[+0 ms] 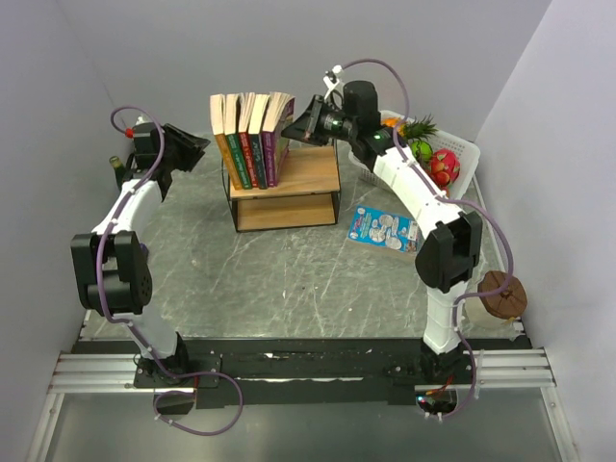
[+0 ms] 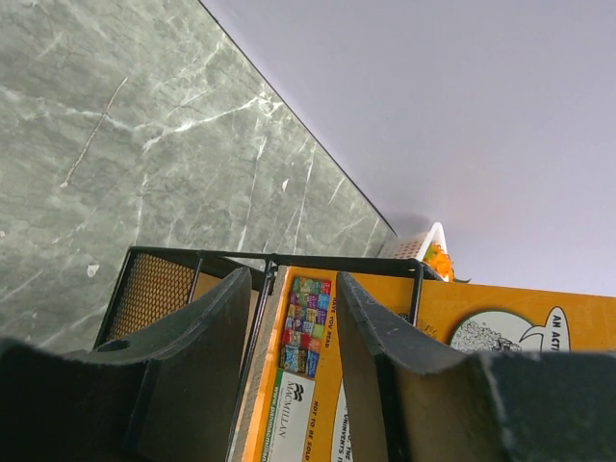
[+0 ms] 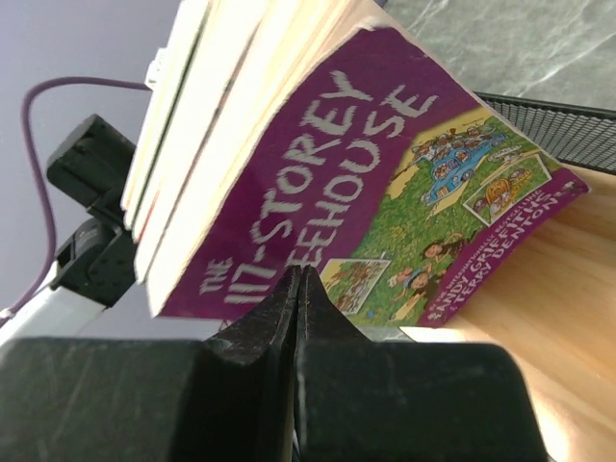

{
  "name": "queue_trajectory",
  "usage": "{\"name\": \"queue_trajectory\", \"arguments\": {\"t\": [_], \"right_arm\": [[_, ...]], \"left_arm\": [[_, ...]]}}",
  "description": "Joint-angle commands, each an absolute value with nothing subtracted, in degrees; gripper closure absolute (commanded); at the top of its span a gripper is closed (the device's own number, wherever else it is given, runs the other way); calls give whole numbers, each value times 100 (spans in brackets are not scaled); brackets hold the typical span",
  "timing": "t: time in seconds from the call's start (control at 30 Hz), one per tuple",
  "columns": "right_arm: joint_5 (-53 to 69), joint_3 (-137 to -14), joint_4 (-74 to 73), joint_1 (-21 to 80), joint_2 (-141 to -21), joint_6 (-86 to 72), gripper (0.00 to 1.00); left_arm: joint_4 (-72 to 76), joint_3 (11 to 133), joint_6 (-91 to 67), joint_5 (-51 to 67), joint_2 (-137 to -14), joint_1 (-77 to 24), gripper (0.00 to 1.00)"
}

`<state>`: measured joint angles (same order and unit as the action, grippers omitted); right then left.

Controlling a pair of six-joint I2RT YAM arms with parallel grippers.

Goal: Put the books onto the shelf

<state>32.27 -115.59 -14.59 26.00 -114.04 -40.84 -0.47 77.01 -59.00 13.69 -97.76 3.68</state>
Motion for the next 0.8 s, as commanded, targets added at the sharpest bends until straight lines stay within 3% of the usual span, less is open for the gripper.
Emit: {"name": "queue_trajectory", "arguments": {"t": [0.0,0.27,0.43,0.63,0.67,0.77], "right_arm": [[3129,-11435,-1230,2514,-10899,-3955,99],[3076,-11198,-1283,2470,-10714,-3894,99],[1936,-10042,-1406,2479,-9775,-3490,98],[784,-8325,-1301,2505,-8308,-3094,73],[669,-8132,-1275,2522,-8114,-3050,63],[309,-7551,-1292,2628,-7411,-2848,45]], "left_arm": [[70,7664,-5862,1468,-9475,378,53],[18,7602,-5810,1433,-9422,369,53],[-781,7655,-5556,574,-9177,395,46],[-1441,7182,-5616,-333,-8554,685,28],[-1459,7120,-5625,-412,-8456,738,26],[-1748,7014,-5677,-843,-8139,730,19]]}}
